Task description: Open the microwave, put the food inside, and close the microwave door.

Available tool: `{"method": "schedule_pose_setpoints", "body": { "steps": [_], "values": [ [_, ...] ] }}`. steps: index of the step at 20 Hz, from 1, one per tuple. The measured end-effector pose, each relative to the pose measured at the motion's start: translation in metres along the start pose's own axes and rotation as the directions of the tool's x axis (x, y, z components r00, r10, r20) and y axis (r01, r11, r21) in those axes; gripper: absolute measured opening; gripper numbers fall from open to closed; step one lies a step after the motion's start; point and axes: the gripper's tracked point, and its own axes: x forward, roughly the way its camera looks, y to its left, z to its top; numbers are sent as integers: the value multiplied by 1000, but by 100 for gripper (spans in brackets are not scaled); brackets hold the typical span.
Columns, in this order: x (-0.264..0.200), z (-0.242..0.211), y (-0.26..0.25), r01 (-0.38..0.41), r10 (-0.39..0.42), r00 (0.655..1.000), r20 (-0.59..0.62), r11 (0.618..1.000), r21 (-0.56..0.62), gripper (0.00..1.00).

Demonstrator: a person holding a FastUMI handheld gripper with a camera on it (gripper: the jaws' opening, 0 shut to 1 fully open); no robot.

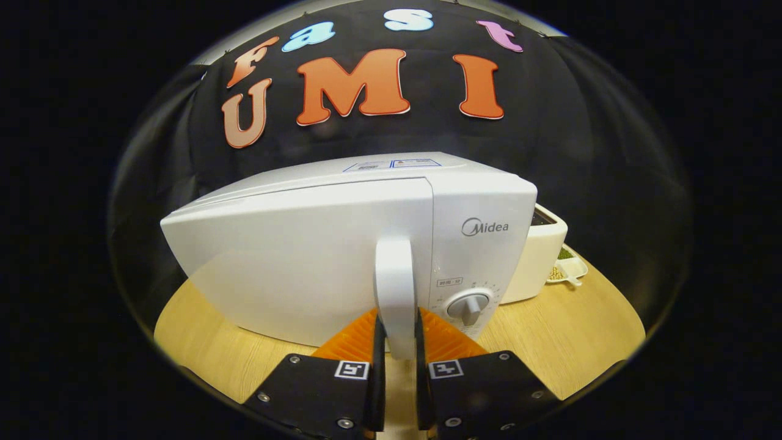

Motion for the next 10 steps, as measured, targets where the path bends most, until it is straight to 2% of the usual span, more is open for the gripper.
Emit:
{"method": "schedule_pose_setpoints", "body": {
  "steps": [3, 7, 10],
  "values": [
    [0, -1, -2, 26, -26, 1000, 7, 999, 27, 9],
    [-14, -10, 0, 53, -53, 999, 9, 998, 17, 8],
    [-59, -25, 11, 67, -66, 997, 47, 997, -24, 5]
  ]
}}
